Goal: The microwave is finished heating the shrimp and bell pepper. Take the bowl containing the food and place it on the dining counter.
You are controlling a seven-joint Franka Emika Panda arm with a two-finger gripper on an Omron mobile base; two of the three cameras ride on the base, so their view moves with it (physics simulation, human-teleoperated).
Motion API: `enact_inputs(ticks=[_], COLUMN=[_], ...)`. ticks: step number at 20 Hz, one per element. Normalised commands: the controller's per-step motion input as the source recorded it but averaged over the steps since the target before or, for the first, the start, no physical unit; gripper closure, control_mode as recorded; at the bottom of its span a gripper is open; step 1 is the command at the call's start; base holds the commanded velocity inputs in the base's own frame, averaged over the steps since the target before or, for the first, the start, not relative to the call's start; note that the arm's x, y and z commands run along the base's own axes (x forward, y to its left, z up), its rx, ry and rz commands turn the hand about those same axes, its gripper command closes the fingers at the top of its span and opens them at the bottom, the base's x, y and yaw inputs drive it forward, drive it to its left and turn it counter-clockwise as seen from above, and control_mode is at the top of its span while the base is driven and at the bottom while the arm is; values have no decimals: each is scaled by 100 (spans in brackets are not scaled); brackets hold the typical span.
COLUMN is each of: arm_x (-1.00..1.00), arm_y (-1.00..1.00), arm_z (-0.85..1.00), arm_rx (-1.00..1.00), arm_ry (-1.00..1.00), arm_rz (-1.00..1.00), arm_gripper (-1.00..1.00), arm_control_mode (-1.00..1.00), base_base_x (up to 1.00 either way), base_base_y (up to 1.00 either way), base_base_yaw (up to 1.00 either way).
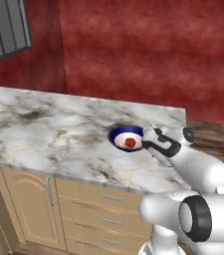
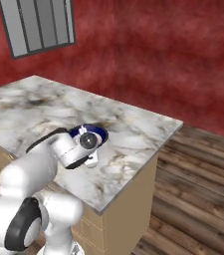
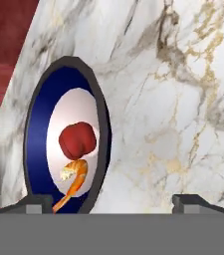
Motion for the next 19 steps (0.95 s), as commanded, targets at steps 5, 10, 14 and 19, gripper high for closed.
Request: enact_inputs(ticks=[5,10,14,19], arm_x=[-100,-100,-100,-100], arm_y=[0,0,1,2], arm_z=[100,100,100,100], arm_rx=[1,0,0,1], arm_ry=[-32,-29,-23,-22], arm_rz=[-3,0,0,4], arm_gripper=[-100,-100,-100,-100], arm_control_mode=[-100,-100,-100,-100], base_base_x=[0,0,0,0], base_base_y=[0,0,0,0], base_base_yaw=[0,0,0,0])
